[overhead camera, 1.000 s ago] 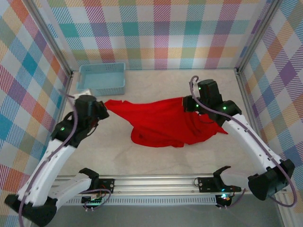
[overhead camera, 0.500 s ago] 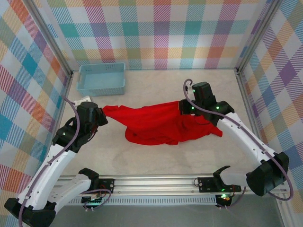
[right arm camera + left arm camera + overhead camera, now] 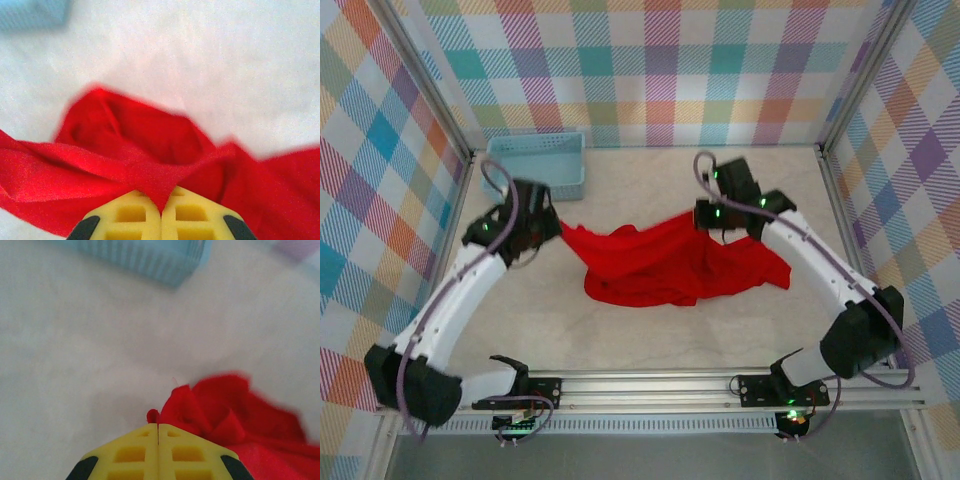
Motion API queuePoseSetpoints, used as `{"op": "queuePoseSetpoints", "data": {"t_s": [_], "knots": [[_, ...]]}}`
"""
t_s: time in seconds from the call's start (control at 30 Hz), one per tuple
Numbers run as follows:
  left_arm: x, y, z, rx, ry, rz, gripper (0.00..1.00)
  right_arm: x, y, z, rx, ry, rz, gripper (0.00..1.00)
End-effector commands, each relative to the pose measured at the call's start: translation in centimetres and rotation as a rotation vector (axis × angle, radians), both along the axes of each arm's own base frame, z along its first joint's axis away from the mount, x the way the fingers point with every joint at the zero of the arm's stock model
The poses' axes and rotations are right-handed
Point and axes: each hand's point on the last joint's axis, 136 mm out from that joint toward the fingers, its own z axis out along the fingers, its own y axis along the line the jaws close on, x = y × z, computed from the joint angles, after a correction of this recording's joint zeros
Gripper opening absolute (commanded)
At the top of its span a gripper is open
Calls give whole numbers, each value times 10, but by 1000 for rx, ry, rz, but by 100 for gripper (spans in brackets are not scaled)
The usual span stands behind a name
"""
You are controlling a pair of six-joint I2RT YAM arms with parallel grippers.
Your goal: Fold the inside-out t-shirt
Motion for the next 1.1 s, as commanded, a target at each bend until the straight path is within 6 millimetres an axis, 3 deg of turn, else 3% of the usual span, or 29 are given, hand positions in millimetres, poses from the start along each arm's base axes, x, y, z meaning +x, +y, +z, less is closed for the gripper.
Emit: {"op": "queuePoseSetpoints", "data": {"t_s": [0.0, 0.07, 0.13, 0.17, 0.23, 0.33, 0.43, 0.53, 0.67, 0.73, 0.9, 1.0, 1.07], "knots": [[40, 10, 116, -95, -279, 27, 0, 35, -10, 127, 71, -308, -18, 0], [57, 19, 182, -114, -402, 40, 0, 47, -4, 189, 106, -436, 8, 0], [57, 24, 248, -131, -529, 34, 0, 49, 5, 232, 151, -504, 49, 0], [51, 24, 280, -133, -599, 18, 0, 45, 9, 255, 181, -541, 73, 0], [33, 22, 325, -135, -711, -23, 0, 36, 10, 287, 214, -607, 95, 0], [0, 16, 363, -154, -830, -92, 0, 20, -3, 318, 214, -699, 77, 0], [-30, -1, 366, -209, -879, -215, 0, 5, -13, 322, 198, -742, 63, 0], [-60, -18, 348, -264, -899, -316, 0, 4, -21, 289, 159, -700, 40, 0], [-77, -49, 276, -344, -772, -439, 0, 13, -26, 203, 107, -518, 28, 0], [-83, -69, 233, -372, -685, -494, 0, 16, -29, 152, 98, -405, 16, 0], [-107, -142, 100, -363, -401, -652, 0, 2, -48, 16, 95, -106, -55, 9], [-132, -178, 27, -315, -277, -715, 0, -10, -76, -47, 72, 49, -174, 7], [-148, -195, -15, -282, -212, -739, 0, -20, -97, -78, 75, 141, -259, 5]]}}
